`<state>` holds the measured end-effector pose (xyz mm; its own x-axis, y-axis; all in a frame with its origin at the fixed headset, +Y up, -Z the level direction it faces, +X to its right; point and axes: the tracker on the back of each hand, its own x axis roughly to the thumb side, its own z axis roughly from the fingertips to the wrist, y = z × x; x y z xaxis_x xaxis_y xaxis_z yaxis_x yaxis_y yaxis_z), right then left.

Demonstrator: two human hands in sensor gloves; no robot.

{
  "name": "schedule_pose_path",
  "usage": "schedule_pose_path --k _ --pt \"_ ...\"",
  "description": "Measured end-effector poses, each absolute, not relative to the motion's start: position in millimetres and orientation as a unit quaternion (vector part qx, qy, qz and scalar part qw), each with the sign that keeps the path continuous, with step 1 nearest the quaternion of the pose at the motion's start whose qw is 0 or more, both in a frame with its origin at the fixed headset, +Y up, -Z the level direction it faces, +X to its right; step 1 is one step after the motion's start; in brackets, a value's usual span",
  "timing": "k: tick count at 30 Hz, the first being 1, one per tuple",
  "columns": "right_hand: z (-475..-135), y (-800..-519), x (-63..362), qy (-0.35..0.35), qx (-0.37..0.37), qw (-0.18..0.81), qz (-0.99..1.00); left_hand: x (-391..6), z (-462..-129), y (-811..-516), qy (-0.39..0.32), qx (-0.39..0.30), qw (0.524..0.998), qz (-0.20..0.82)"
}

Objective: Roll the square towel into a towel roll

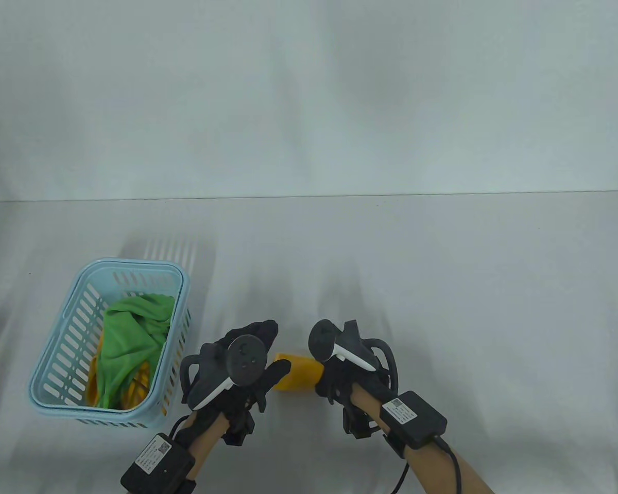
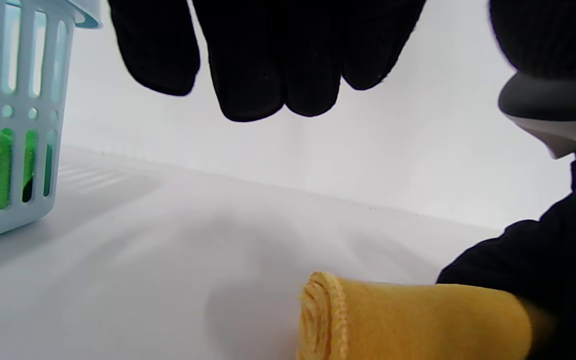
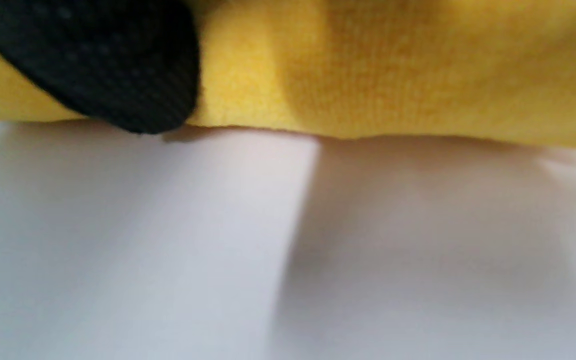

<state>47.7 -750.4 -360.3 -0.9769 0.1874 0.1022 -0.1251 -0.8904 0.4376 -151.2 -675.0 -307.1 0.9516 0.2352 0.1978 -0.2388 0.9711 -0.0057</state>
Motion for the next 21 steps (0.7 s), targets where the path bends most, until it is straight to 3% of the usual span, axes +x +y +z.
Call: schedule_pose_path --k 6,13,17,21 --pt "-364 -715 75 0.183 0.042 0.140 0.972 -156 -306 -671 -0.093 0.025 0.988 0.123" --pt "-382 -662 149 0.083 -0.044 0.148 0.985 -157 -305 -667 -0.092 0.044 0.988 0.116" --pt "-398 -651 199 0.026 -0.113 0.116 0.987 -157 -304 -666 -0.091 0.053 0.988 0.111" --pt "-417 -659 251 -0.009 -0.185 0.066 0.980 -156 -303 -667 -0.091 0.052 0.988 0.113"
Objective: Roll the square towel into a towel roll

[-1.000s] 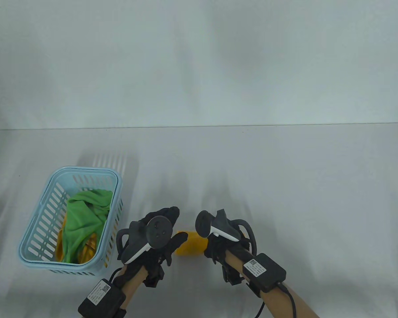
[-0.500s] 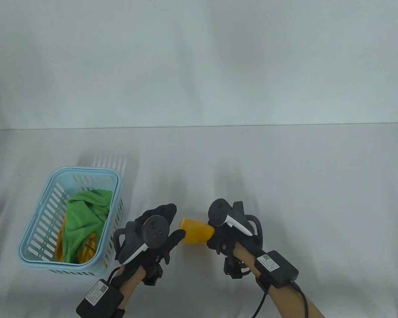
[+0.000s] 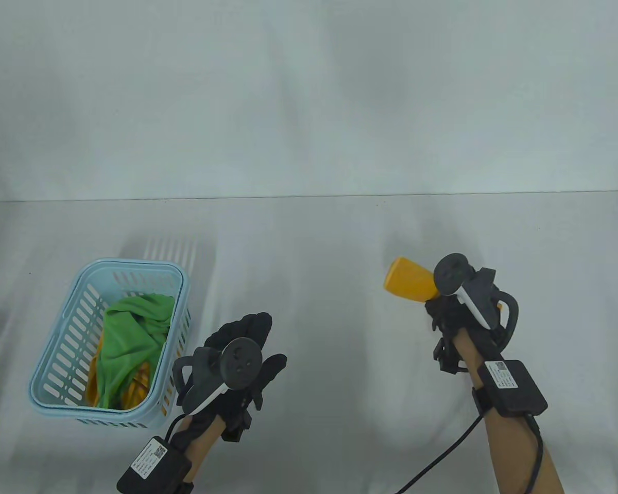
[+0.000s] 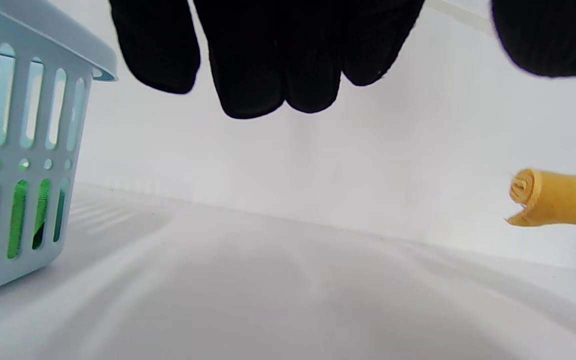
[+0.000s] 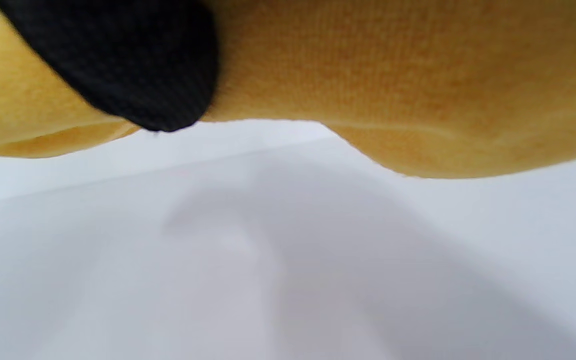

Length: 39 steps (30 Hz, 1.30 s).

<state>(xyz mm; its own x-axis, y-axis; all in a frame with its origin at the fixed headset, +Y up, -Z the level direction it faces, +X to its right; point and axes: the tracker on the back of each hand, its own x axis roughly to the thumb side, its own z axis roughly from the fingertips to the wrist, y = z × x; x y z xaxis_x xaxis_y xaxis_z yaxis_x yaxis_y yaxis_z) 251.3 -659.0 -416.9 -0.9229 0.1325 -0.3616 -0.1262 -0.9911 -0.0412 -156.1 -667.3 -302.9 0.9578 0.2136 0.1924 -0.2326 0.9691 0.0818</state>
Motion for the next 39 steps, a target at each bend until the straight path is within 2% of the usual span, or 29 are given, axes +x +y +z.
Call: schedule_pose_path --k 3,10,15,19,24,31,39 --pt "-430 -675 289 -0.020 -0.238 0.030 0.970 -154 -302 -668 -0.092 0.051 0.988 0.112" --pt "-445 -713 340 -0.017 -0.306 0.028 0.952 -147 -301 -671 -0.102 0.045 0.988 0.103" --pt "-449 -744 355 0.017 -0.323 0.053 0.945 -147 -300 -673 -0.101 0.039 0.989 0.101" --pt "-450 -756 356 0.054 -0.306 0.066 0.948 -146 -300 -675 -0.099 0.032 0.989 0.101" --pt "-451 -754 357 0.099 -0.303 0.063 0.946 -145 -300 -675 -0.099 0.028 0.990 0.099" --pt "-443 -740 356 0.111 -0.295 0.065 0.947 -147 -301 -674 -0.097 0.027 0.990 0.101" --pt "-429 -716 343 0.073 -0.277 0.113 0.951 -148 -302 -672 -0.096 0.029 0.990 0.099"
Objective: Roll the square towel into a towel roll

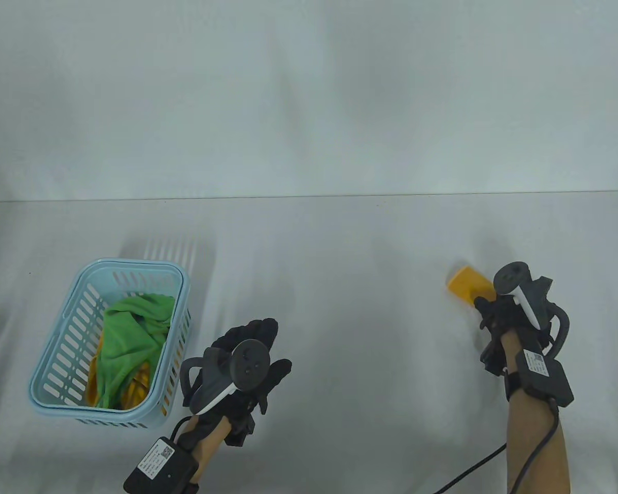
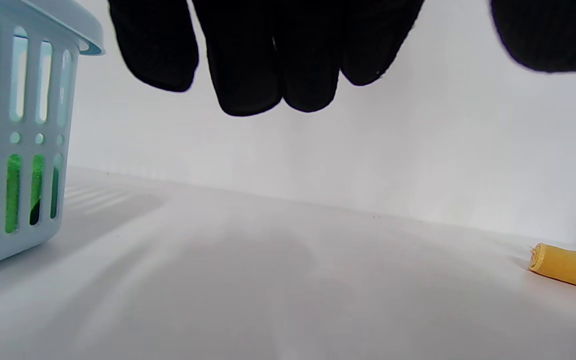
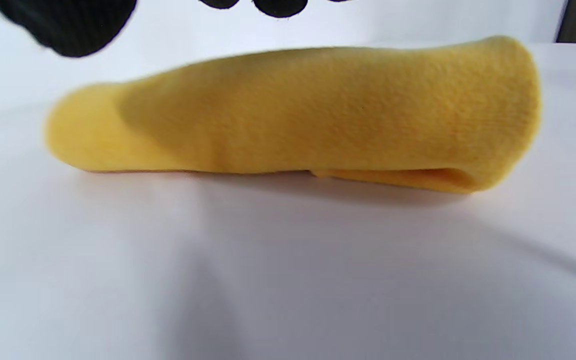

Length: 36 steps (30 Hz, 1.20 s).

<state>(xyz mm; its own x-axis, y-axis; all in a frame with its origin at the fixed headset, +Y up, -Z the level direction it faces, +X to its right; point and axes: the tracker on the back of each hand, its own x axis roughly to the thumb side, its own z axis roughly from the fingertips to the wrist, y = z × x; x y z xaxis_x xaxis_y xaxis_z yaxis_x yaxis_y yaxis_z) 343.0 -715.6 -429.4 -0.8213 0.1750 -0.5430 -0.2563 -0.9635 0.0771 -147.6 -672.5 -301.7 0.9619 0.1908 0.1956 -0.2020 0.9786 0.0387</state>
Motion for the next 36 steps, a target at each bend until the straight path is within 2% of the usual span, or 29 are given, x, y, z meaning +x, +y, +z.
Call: schedule_pose_path --k 10,17,22,29,36 --pt "-410 -678 301 0.052 -0.218 0.090 0.971 -150 -302 -669 -0.092 0.046 0.991 0.087" --pt "-389 -657 252 0.045 -0.144 0.071 0.986 -153 -301 -666 -0.089 0.055 0.991 0.085" --pt "-362 -652 204 0.021 -0.070 0.102 0.992 -153 -296 -660 -0.088 0.083 0.989 0.090" --pt "-320 -646 144 -0.019 0.010 0.183 0.983 -163 -295 -623 -0.069 0.107 0.986 0.111" --pt "-298 -664 113 -0.043 0.073 0.215 0.973 -194 -303 -573 -0.026 0.111 0.989 0.091"
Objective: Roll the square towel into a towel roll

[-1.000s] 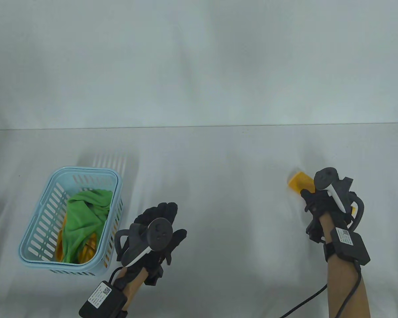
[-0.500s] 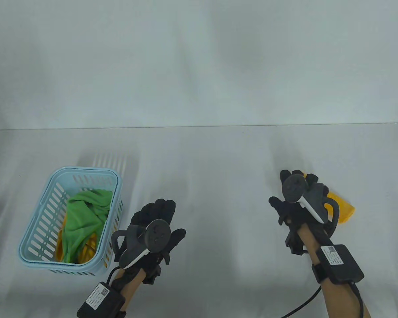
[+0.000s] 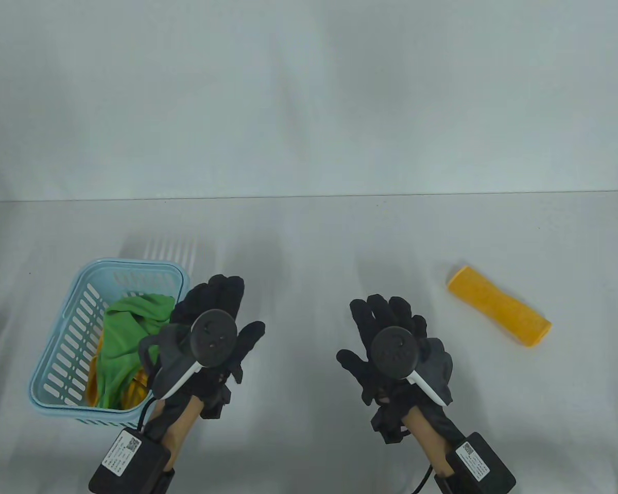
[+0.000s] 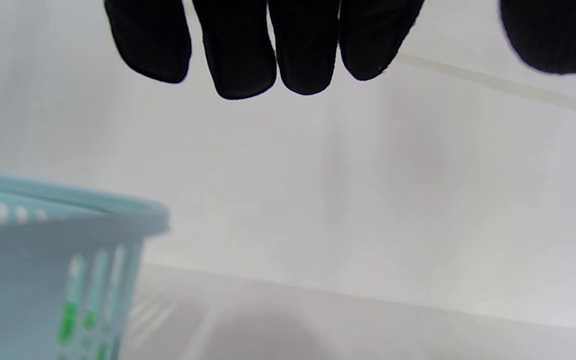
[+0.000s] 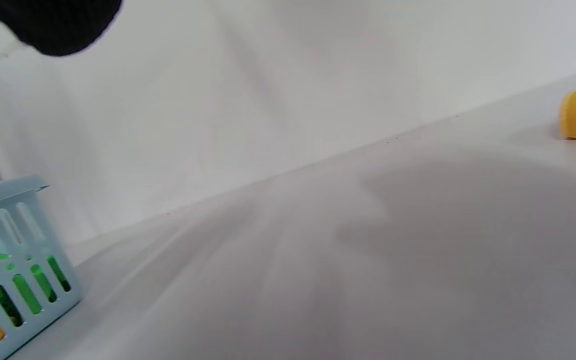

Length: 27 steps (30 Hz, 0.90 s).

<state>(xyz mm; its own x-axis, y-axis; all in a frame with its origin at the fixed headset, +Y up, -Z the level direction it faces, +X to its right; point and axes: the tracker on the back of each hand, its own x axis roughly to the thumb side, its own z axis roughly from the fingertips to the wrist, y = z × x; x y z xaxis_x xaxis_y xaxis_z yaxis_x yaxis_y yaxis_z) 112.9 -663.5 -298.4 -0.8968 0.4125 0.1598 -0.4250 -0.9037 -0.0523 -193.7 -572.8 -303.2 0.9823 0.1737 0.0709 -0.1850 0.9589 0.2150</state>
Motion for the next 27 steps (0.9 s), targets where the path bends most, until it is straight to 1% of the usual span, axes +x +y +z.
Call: schedule_pose_path --k 2,5,8,10,13,16,18,22,27 --pt "-294 -666 111 -0.060 0.080 0.222 0.970 -209 -309 -561 -0.007 0.110 0.991 0.079" --pt "-290 -669 109 -0.058 0.087 0.210 0.972 -233 -320 -552 0.030 0.099 0.993 0.052" --pt "-288 -669 109 -0.053 0.092 0.207 0.973 -261 -335 -550 0.072 0.068 0.995 0.018" --pt "-288 -669 109 -0.051 0.094 0.210 0.972 -279 -345 -555 0.099 0.047 0.994 0.006" --pt "-288 -669 110 -0.049 0.094 0.216 0.970 -306 -362 -572 0.138 -0.007 0.990 -0.005" --pt "-288 -670 110 -0.045 0.095 0.225 0.969 -325 -378 -598 0.156 -0.067 0.986 -0.002" --pt "-288 -669 110 -0.042 0.095 0.227 0.968 -334 -386 -620 0.174 -0.109 0.979 -0.016" --pt "-289 -669 110 -0.042 0.096 0.231 0.967 -338 -397 -653 0.185 -0.182 0.964 -0.055" --pt "-289 -669 110 -0.037 0.097 0.233 0.967 -334 -406 -678 0.186 -0.215 0.954 -0.097"
